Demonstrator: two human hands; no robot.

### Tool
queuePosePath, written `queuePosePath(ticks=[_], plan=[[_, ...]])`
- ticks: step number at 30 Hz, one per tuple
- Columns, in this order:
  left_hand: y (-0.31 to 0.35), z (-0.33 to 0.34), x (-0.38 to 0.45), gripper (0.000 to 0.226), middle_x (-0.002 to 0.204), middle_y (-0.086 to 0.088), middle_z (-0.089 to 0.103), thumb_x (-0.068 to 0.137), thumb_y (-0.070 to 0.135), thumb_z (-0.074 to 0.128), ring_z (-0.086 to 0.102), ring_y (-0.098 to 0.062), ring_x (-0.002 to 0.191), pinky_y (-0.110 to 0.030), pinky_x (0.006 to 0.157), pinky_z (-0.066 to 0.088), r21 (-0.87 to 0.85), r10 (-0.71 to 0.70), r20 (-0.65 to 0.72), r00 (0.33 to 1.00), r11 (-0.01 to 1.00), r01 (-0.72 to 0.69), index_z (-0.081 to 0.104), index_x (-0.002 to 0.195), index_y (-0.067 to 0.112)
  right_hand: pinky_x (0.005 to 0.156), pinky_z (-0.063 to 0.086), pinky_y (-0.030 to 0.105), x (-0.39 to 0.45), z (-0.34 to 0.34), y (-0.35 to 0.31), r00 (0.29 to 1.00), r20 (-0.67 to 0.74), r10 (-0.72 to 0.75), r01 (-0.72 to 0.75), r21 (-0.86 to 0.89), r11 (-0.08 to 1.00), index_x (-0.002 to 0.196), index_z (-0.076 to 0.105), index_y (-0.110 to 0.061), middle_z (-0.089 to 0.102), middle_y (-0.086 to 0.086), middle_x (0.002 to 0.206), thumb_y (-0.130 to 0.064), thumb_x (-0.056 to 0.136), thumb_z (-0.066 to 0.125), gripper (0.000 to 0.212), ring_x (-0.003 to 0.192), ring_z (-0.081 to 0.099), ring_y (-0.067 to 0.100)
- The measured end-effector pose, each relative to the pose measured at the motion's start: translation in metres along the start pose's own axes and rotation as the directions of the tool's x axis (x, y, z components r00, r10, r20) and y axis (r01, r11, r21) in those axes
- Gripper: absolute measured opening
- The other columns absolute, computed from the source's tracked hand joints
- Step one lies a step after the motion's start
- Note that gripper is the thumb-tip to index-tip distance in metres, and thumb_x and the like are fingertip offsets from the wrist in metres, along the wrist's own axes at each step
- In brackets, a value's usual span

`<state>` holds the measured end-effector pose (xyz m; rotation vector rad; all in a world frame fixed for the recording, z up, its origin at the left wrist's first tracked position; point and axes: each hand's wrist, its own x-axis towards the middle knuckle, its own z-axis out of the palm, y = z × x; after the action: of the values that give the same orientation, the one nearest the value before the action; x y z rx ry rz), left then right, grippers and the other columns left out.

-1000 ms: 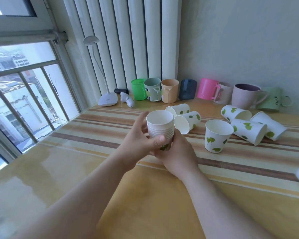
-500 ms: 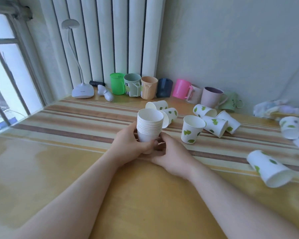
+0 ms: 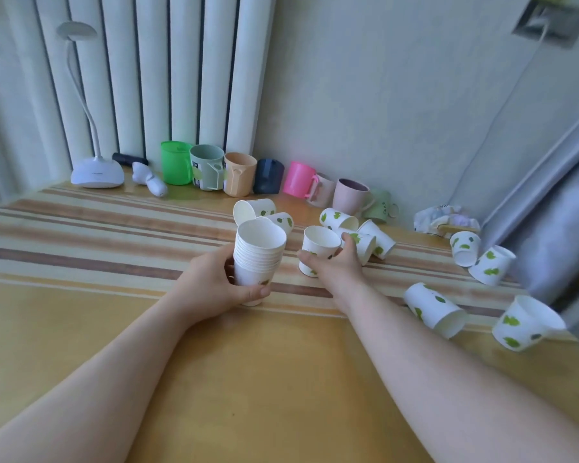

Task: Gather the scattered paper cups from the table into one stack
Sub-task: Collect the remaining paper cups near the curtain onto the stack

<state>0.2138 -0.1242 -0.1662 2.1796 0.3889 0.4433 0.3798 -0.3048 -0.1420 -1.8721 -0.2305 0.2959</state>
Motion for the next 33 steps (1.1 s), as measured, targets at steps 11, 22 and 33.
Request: queuePosePath(ticks=[11,22,33], plan=[[0.005,0.001,0.003,0.043,0.091,0.029,0.072,0.071,0.051,0.095,0.063,0.018,0.088,-0.01,0.069,0.042,0.051,0.053,0.055,0.997,0.997,-0.056,0.059,0.095,0.053,0.073,0.053,0.029,-0.01,0.009,-0.048,0.992,0.043,0.121,-0.119,0.662,0.74,0.116,0.069,-0.025,0.075,0.004,0.116,-0.039,0.091,0.081,0.031,0.094,0.067,0.021],[0.006,0.002,-0.001,0.049,0.095,0.023,0.077,0.07,0.055,0.093,0.07,0.006,0.09,-0.023,0.079,0.055,0.037,0.052,0.025,0.998,0.998,-0.053,0.064,0.109,0.05,0.094,0.059,0.043,-0.051,0.018,-0.041,0.898,0.267,-0.35,0.208,0.442,0.872,0.14,0.063,-0.023,0.076,0.008,0.127,-0.018,0.079,0.081,0.064,0.111,0.071,0.017],[0.001,0.002,0.006,0.044,0.099,0.015,0.072,0.077,0.039,0.085,0.066,-0.013,0.098,-0.032,0.077,0.052,0.024,-0.079,-0.216,0.973,0.996,0.087,0.062,0.115,0.032,0.093,0.046,0.028,0.015,0.039,-0.025,0.959,0.149,-0.243,0.28,-0.327,0.903,0.153,0.049,-0.036,0.044,-0.001,0.155,0.002,0.087,0.054,0.077,0.13,0.049,0.019]])
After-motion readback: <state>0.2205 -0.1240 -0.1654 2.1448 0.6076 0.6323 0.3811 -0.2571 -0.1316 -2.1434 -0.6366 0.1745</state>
